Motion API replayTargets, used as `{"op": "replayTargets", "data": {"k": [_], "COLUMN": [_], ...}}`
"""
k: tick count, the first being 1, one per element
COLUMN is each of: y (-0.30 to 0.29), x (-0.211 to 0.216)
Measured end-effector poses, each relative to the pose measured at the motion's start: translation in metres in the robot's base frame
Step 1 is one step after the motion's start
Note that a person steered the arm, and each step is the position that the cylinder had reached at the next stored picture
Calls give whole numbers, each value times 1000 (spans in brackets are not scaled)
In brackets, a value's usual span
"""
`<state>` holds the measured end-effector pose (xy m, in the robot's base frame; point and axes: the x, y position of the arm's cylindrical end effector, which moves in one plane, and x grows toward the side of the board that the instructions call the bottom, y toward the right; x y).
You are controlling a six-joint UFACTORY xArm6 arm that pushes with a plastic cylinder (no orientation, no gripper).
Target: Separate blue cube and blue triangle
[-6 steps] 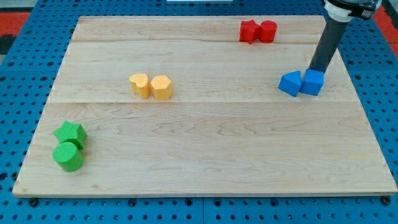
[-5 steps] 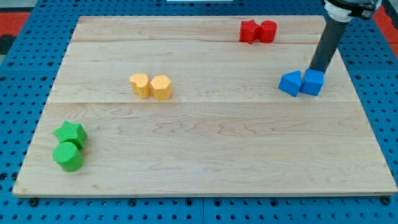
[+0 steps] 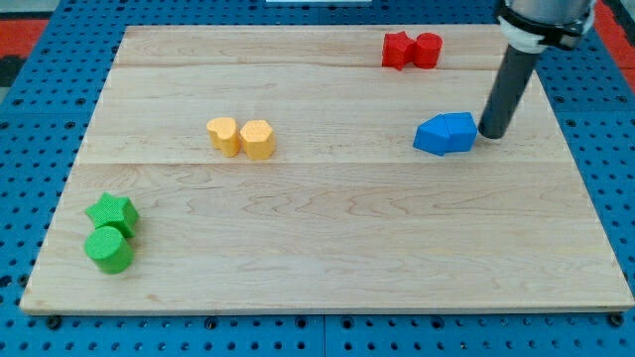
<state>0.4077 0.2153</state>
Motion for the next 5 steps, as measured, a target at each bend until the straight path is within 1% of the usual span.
{"op": "replayTargets", "data": {"k": [1, 3, 5], "y": [-13, -51, -80], "x": [33, 5, 5]}}
